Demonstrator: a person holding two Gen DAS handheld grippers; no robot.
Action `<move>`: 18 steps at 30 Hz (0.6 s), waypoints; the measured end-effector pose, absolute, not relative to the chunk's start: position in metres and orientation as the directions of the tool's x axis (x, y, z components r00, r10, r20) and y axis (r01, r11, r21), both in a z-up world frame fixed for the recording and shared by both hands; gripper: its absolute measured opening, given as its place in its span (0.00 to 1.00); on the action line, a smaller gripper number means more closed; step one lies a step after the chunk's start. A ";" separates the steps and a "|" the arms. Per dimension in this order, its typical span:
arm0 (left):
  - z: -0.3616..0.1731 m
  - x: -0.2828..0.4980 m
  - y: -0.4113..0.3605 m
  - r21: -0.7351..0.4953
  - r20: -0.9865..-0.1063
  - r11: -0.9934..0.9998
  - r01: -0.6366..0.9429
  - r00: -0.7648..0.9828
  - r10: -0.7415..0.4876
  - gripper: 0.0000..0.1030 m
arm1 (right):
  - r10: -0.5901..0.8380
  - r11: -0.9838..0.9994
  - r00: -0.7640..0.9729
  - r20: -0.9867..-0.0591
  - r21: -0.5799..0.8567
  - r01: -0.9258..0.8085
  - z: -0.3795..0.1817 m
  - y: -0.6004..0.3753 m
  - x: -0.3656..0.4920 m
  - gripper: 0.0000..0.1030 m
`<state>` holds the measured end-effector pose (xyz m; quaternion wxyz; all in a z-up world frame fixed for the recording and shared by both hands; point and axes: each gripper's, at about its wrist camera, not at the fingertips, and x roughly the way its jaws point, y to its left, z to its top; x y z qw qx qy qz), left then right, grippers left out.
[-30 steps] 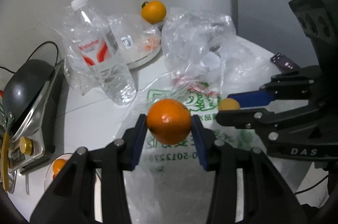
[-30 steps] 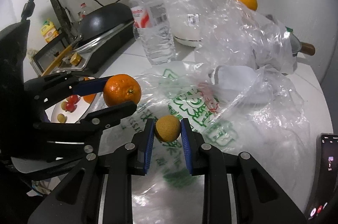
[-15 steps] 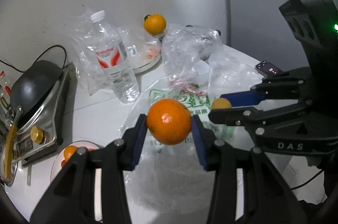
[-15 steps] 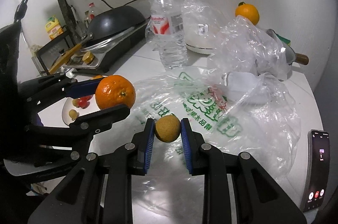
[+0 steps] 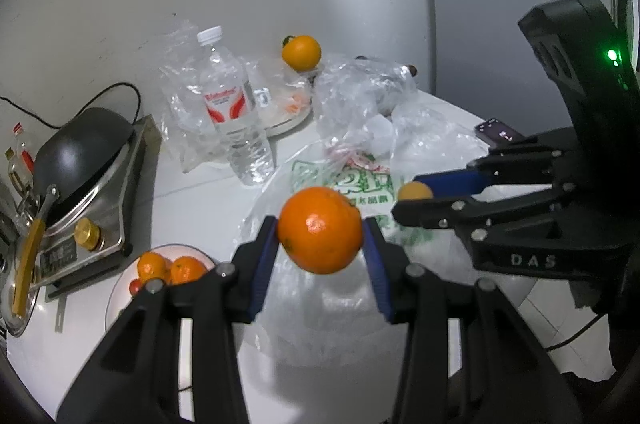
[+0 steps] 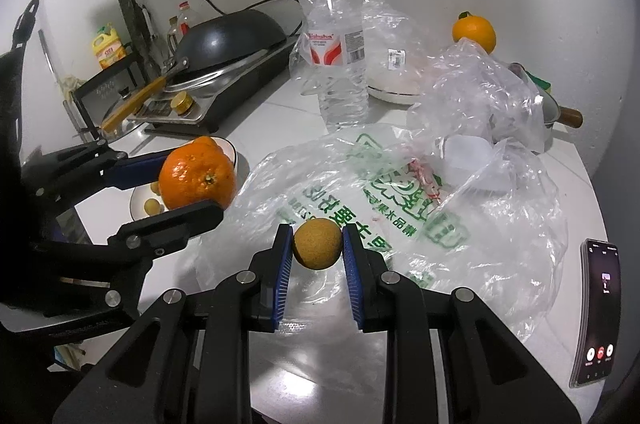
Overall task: Organize fruits
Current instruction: 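Carry the orange and the yellow fruit over the white plate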
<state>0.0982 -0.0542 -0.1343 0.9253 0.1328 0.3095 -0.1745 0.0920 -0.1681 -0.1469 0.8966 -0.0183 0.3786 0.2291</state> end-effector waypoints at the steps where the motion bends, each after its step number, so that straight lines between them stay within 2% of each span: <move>1: -0.135 0.096 -0.052 0.136 -0.619 0.905 0.404 0.747 -0.241 0.42 | 0.396 0.895 0.609 -0.687 0.139 -0.425 -0.146 -0.167 0.091 0.26; 18: -0.143 0.078 -0.006 0.100 -0.625 0.928 0.358 0.748 -0.221 0.42 | 0.369 0.891 0.595 -0.714 0.088 -0.446 -0.145 -0.133 0.090 0.26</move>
